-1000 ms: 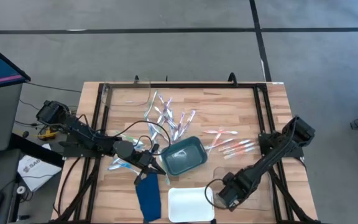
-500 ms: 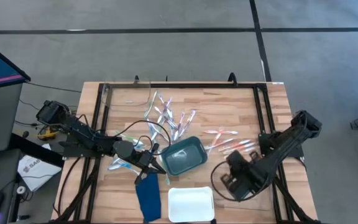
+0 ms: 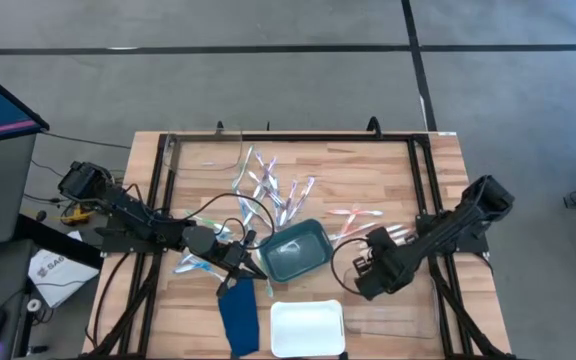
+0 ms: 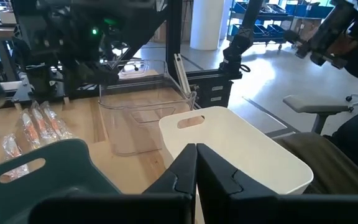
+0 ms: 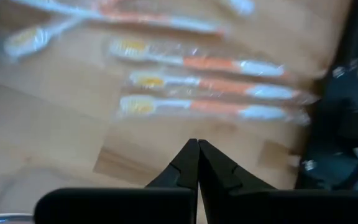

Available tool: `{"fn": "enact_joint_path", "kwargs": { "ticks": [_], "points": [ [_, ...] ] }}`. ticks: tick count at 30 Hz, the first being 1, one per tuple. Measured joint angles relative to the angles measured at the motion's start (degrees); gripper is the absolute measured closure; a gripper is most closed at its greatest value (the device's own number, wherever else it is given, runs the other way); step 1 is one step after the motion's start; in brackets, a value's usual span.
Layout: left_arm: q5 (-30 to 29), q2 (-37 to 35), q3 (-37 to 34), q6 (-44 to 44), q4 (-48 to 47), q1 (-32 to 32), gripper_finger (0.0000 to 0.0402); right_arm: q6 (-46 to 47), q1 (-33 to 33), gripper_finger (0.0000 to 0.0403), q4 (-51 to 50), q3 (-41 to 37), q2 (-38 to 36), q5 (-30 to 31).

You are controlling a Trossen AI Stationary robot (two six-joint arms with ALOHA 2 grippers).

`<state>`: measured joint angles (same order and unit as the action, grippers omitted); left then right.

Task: Pick & Place Toothbrushes
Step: Adjust the bottom transparent bin

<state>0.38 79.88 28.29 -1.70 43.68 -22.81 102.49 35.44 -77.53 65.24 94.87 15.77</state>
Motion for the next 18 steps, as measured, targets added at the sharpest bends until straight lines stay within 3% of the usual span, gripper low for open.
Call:
{"fn": "enact_joint_path", "kwargs": {
  "ticks": [13,18],
  "points": [
    [-0.2,0.0,0.0,0.4,0.0,0.0,0.0401,-4.2,0.0,0.0403,10.2,-1.5,0.0,-11.4],
    [-0.2,0.0,0.0,0.4,0.0,0.0,0.0401,-7.4,0.0,0.0403,12.5,-1.5,0.0,-12.9]
  ]
}}
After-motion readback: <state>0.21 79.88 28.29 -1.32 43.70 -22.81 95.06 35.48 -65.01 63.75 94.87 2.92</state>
